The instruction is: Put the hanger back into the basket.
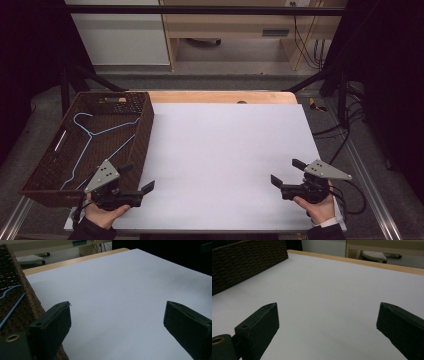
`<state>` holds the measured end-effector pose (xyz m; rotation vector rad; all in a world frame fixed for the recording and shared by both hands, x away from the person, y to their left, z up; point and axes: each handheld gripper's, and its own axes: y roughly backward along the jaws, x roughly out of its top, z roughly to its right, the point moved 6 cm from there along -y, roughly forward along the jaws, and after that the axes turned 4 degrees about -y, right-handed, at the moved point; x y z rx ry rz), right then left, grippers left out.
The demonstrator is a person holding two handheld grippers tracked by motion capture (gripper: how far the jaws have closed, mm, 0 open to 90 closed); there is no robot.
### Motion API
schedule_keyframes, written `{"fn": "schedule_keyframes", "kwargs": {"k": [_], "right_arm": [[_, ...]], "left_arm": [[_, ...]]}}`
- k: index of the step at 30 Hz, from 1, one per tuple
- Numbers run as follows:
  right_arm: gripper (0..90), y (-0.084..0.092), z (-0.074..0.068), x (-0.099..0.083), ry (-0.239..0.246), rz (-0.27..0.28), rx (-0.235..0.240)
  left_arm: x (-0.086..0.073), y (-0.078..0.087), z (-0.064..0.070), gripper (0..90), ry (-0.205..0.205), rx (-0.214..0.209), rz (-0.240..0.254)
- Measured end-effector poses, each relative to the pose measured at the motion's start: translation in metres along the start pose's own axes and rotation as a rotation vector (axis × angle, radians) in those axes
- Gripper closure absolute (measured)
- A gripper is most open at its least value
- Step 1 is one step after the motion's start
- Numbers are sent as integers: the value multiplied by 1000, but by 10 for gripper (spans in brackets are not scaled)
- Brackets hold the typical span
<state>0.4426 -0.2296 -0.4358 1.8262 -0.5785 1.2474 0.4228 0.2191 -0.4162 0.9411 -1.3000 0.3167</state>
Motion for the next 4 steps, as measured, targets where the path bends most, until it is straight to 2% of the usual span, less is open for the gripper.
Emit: {"fn": "schedule_keyframes", "kwargs": {"k": [4], "right_arm": [[48, 1, 5, -2, -7, -2, -6]], "left_arm": [[-1, -1, 0, 75, -5, 1, -4]]}}
